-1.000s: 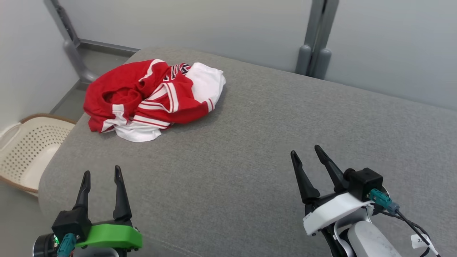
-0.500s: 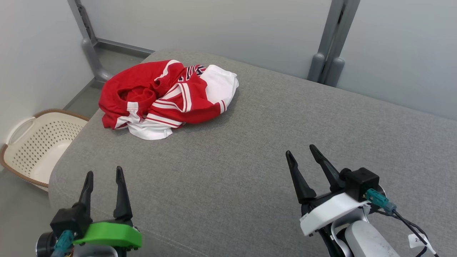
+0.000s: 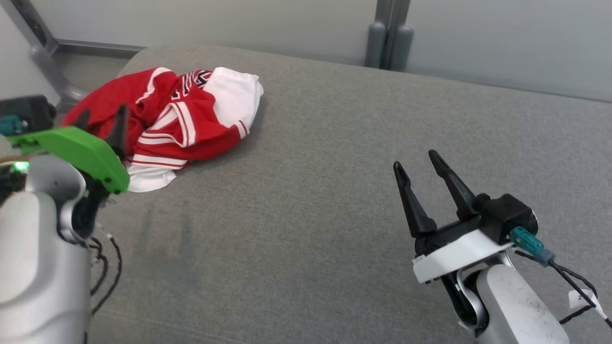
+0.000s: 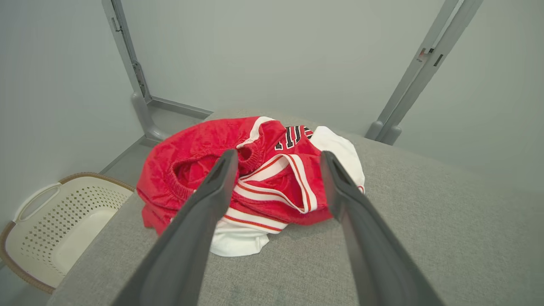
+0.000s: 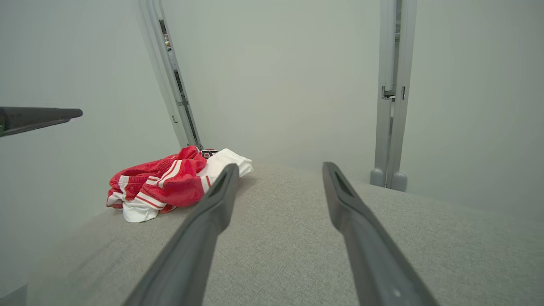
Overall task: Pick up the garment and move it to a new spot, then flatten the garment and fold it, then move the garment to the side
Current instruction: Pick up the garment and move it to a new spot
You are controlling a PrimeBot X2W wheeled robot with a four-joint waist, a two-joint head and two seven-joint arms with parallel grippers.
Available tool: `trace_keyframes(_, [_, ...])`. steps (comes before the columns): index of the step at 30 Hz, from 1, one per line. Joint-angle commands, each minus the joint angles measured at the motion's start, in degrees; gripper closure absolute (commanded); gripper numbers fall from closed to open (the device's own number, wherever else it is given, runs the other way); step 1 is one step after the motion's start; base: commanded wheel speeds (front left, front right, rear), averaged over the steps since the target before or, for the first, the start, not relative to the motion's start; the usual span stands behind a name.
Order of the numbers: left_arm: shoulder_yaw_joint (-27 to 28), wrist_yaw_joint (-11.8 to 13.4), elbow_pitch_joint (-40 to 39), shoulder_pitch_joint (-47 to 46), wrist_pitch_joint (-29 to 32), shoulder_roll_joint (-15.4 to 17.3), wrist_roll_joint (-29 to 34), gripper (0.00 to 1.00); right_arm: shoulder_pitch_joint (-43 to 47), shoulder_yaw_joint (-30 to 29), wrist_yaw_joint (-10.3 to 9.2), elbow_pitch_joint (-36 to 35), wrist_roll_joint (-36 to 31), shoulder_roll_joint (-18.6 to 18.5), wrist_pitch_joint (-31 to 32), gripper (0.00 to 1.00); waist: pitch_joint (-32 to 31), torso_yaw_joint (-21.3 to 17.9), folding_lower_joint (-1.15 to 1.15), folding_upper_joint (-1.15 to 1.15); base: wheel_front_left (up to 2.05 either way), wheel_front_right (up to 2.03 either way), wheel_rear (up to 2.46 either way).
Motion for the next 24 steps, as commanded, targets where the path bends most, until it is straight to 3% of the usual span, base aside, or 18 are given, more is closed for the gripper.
trace_keyframes(1, [0.0, -0.5, 2.1, -3.2, 2.3, 1.3, -0.7, 0.0, -1.3, -0.1, 0.0, -0.8, -0.4, -0.5, -0.2, 0.0, 6.1, -6.1, 0.0, 0.0, 0.0, 0.0, 0.0])
trace_keyframes(13, [-0.6, -1.4, 20.6, -13.6, 16.9, 7.5, -8.0, 0.0, -5.2, -0.4, 0.0, -3.2, 0.0, -0.9, -0.2, 0.0, 14.4, -15.8, 0.0, 0.0, 0.0, 0.0, 0.0])
trace_keyframes(24, [0.0, -1.5, 31.2, -15.0, 15.4, 9.9, -11.3, 0.0, -6.1, -0.5, 0.0, -3.3, 0.5, -0.3, -0.2, 0.0, 16.1, -19.4, 0.0, 0.0, 0.0, 0.0, 0.0])
